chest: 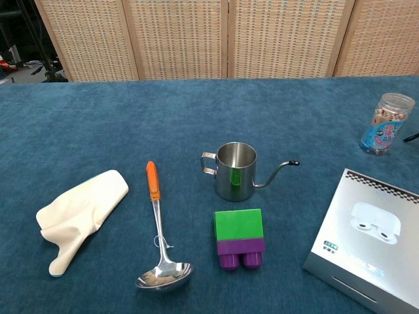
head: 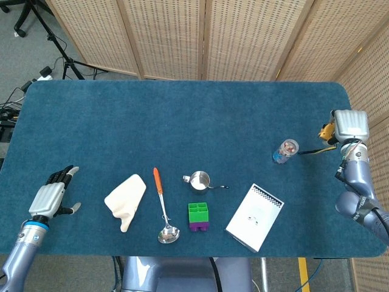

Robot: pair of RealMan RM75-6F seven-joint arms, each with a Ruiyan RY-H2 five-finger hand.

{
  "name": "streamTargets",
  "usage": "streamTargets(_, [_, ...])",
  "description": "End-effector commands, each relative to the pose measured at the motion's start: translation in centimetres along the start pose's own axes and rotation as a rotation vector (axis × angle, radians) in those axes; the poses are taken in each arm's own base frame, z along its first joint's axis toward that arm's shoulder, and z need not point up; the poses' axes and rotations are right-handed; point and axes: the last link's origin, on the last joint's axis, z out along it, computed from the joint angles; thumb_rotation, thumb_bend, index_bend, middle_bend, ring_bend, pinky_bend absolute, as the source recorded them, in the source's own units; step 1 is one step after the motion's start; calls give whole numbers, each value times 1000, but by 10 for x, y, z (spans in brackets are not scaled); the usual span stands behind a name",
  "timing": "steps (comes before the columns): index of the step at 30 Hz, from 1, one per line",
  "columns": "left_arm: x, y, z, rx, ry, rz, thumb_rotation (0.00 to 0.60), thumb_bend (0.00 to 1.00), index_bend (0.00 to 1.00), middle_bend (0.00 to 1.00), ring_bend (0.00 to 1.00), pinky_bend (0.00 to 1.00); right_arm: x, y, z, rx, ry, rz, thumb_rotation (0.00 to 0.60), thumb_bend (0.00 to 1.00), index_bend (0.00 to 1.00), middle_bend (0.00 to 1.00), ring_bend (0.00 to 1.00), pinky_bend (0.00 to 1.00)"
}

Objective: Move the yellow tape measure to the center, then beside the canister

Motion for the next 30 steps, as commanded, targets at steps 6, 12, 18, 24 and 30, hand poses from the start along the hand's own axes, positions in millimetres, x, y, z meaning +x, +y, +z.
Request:
streamTargets(6, [2,1,-1,-4,8,-2,600,282,32,0,0,3,-19,1,-3,12,-37,14,600,196,734,597,561,604])
streamTargets(12, [2,2,-3,-8,7,-2,600,282,32,0,0,3,-27,-3,-5,26,-53,19,600,195,734,596,561,603])
streamTargets(18, [3,2,-4,-8,12,-4,600,281,33,0,0,3,-36,-4,-4,27,-71,22,600,194,734,596,561,603])
streamTargets(24, [3,2,-4,-9,14,-3,600,281,32,0,0,3,-48,-6,-3,31,-94,29,600,194,734,595,561,604])
streamTargets(30, [2,3,-4,-9,11,-2,600,282,33,0,0,3,-53,-11,-2,45,-95,39,600,183,734,592,561,604])
